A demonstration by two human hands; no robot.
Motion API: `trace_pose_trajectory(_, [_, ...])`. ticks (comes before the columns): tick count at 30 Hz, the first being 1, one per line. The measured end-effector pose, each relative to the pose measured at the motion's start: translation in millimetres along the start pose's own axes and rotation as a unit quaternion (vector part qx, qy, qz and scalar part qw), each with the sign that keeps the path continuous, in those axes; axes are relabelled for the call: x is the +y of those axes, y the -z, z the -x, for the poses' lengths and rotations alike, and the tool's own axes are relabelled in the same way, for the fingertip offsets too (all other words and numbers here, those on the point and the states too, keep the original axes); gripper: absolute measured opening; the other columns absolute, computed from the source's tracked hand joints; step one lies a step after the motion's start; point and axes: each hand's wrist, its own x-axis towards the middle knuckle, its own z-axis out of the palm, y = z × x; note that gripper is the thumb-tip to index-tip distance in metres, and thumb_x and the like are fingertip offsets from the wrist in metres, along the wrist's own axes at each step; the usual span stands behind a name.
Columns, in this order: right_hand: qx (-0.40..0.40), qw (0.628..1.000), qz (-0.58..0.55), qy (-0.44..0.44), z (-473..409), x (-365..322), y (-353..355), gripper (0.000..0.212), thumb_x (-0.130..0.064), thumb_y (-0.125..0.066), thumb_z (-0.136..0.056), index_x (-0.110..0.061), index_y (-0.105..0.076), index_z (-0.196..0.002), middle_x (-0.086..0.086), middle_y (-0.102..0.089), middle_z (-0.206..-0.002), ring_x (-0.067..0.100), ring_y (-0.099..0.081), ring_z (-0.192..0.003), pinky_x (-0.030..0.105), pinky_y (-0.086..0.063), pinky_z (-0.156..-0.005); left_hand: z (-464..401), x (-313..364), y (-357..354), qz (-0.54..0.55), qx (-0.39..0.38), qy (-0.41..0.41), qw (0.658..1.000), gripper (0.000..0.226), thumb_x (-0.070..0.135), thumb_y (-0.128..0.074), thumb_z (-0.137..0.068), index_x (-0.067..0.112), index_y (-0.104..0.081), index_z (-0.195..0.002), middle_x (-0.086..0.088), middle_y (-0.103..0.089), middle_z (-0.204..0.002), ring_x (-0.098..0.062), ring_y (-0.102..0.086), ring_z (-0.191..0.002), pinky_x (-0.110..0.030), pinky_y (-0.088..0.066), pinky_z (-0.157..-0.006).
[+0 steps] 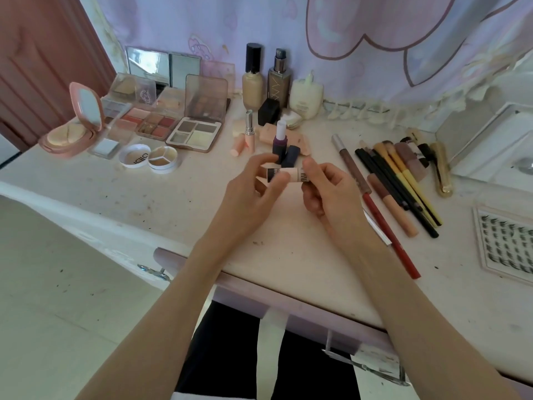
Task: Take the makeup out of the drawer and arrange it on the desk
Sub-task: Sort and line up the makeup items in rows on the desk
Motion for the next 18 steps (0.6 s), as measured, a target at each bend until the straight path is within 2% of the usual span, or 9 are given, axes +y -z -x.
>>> trace_pose_trajectory(2, [0.006,1.0,-0.002,-0.006,-1.3,0.4,0.0,0.028,-0.03,-0.057,-0.091,-0.009,-0.056,-0.073,-0.005,-0.046,-0.048,0.007,-0.034,-0.038,0.017,-0.028,-0.038,4.4,-1.1,-1.0,-0.014,-0.016,-0.06,0.998,0.036,0.027,-0.062,-0.086,0.031,-0.038,-0.112,0.015,-0.052,-0.088,-0.002,-0.053,-0.07,-0.008,-0.041,-0.064])
trace_pose_trajectory(4, [-0.01,1.0,0.013,0.0,-0.6,1.8,-0.3,0.03,-0.031,-0.056,-0.091,-0.005,-0.057,-0.076,-0.006,-0.044,-0.047,0.006,-0.033,-0.038,0.016,-0.027,-0.038,8.9,-3.0,-2.3,-0.054,-0.034,-0.097,0.993,0.034,0.02,-0.063,-0.086,0.028,-0.036,-0.105,0.014,-0.049,-0.082,-0.003,-0.051,-0.073,-0.011,-0.04,-0.064])
trace_pose_trajectory(7, [-0.017,1.0,0.011,0.002,-0.3,1.5,-0.5,0.022,-0.024,-0.055,-0.092,-0.006,-0.061,-0.08,-0.006,-0.048,-0.049,0.005,-0.037,-0.041,0.015,-0.03,-0.04,9.0,-1.0,-2.2,-0.053,-0.023,-0.051,0.997,0.012,0.032,-0.052,-0.091,0.023,-0.044,-0.089,0.01,-0.054,-0.069,-0.002,-0.051,-0.062,-0.015,-0.039,-0.059])
trace_pose_trajectory(10, [-0.005,0.999,-0.032,-0.01,-1.1,1.6,-1.1,0.009,-0.014,-0.055,-0.092,-0.01,-0.061,-0.085,-0.006,-0.06,-0.058,0.006,-0.049,-0.052,0.019,-0.039,-0.051,4.6,-0.3,-1.9,-0.029,0.008,-0.003,1.0,0.023,0.048,-0.041,-0.087,0.029,-0.049,-0.075,0.008,-0.058,-0.062,0.001,-0.049,-0.055,-0.01,-0.038,-0.055])
trace_pose_trajectory(12, [0.003,0.999,-0.036,-0.005,-2.0,1.9,0.3,0.006,-0.011,-0.056,-0.091,-0.01,-0.061,-0.088,-0.003,-0.064,-0.064,0.01,-0.052,-0.058,0.022,-0.042,-0.054,4.0,0.3,-2.1,-0.014,0.009,-0.003,1.0,0.014,0.043,-0.052,-0.085,0.031,-0.049,-0.092,0.011,-0.057,-0.072,0.003,-0.05,-0.062,-0.006,-0.038,-0.06])
trace_pose_trajectory(14, [0.012,1.0,-0.008,0.007,-1.7,2.4,1.5,0.006,-0.01,-0.057,-0.091,-0.011,-0.063,-0.09,0.0,-0.063,-0.069,0.011,-0.052,-0.062,0.023,-0.044,-0.057,5.6,-1.4,-2.5,-0.031,0.001,-0.023,0.999,0.034,0.031,-0.065,-0.083,0.029,-0.039,-0.105,0.013,-0.052,-0.078,0.0,-0.05,-0.065,-0.004,-0.038,-0.063])
trace_pose_trajectory(16, [0.009,0.999,0.039,0.025,-1.6,2.8,2.6,0.01,-0.007,-0.056,-0.091,-0.01,-0.064,-0.095,0.004,-0.062,-0.077,0.01,-0.052,-0.064,0.024,-0.044,-0.06,6.1,-3.7,-1.5,-0.048,0.011,-0.034,0.998,0.033,0.023,-0.066,-0.084,0.024,-0.038,-0.101,0.015,-0.05,-0.078,0.001,-0.051,-0.066,-0.004,-0.038,-0.063])
trace_pose_trajectory(18, [-0.004,0.998,0.055,0.039,-2.2,1.4,3.8,0.018,-0.003,-0.054,-0.091,-0.009,-0.063,-0.105,0.004,-0.06,-0.086,0.011,-0.053,-0.071,0.025,-0.045,-0.064,5.7,-3.6,-0.2,-0.043,0.02,-0.021,0.999,0.019,0.027,-0.06,-0.088,0.021,-0.044,-0.095,0.013,-0.052,-0.075,0.003,-0.05,-0.064,-0.007,-0.038,-0.059])
